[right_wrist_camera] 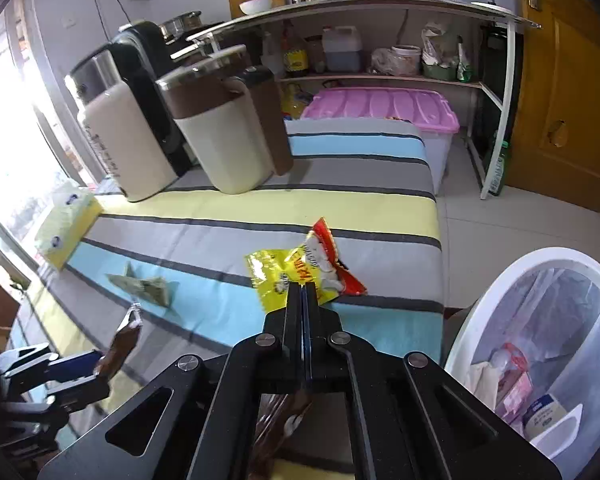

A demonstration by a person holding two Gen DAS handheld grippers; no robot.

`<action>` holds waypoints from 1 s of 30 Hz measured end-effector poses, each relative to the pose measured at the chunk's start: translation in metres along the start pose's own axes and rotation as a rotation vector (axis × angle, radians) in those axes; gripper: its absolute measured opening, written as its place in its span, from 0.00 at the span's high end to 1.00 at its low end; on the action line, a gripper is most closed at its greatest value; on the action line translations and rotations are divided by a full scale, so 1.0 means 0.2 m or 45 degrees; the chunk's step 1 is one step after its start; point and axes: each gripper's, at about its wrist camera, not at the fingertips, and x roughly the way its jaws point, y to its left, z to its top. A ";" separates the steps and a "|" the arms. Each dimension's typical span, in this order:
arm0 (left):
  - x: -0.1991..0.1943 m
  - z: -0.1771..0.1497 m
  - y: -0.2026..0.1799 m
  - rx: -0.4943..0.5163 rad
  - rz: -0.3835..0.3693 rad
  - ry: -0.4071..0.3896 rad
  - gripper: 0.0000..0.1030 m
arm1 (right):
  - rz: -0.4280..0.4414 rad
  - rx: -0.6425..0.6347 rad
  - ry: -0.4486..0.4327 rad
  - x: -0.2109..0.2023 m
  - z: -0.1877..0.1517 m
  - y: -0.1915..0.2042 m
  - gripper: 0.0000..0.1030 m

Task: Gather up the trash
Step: 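Move the right gripper toward the yellow chip bag while the left holds its bar, then grasp the yellow chip bag with the right gripper while the left holds its bar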

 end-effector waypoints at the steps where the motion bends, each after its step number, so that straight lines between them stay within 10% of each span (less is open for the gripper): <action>1: 0.00 0.00 0.00 -0.001 0.001 0.000 0.76 | -0.007 -0.004 -0.024 -0.02 0.00 0.00 1.00; 4: -0.01 -0.01 0.00 -0.003 0.004 0.000 0.76 | -0.049 -0.011 -0.056 -0.02 0.04 -0.02 0.94; 6: -0.01 0.00 0.00 -0.004 0.002 -0.001 0.76 | -0.075 -0.018 -0.061 -0.02 0.06 -0.03 0.53; 8: 0.00 0.00 0.00 -0.005 -0.001 0.000 0.76 | -0.027 -0.036 -0.020 0.03 0.08 -0.03 0.42; 17: 0.01 0.01 0.02 -0.015 0.001 0.002 0.76 | -0.036 -0.046 0.127 0.23 0.09 -0.06 0.42; 20: 0.02 0.01 0.03 -0.021 0.003 0.002 0.76 | 0.001 -0.010 0.122 0.22 0.09 -0.07 0.66; 30: 0.01 0.01 0.01 -0.027 0.015 -0.009 0.76 | 0.028 0.034 0.053 0.08 0.05 -0.06 0.70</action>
